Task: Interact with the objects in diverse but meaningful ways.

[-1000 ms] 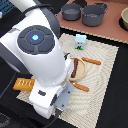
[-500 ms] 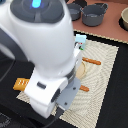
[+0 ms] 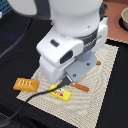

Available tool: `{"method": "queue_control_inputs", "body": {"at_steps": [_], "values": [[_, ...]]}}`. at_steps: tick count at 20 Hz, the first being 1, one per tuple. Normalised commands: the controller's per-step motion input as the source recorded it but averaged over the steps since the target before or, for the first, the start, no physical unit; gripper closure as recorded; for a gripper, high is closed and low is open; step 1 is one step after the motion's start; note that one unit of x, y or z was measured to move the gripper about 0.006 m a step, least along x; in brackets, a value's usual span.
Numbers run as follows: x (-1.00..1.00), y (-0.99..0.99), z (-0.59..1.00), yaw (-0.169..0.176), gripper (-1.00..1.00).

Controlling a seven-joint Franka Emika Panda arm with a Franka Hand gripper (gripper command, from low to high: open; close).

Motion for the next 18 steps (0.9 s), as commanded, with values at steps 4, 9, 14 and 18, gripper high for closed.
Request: {"method": "queue_control_inputs", "body": {"at_steps": [4,9,14,18], "values": [[0.32,0.52,-0.21,-0.093,-1.0],[0.03,0.47,-0.16,-0.029,-1.0],[-0.33,0.21,0.01,-0.057,-1.0],[-0.33,0.05,0.08,-0.067,-1.0]]}}
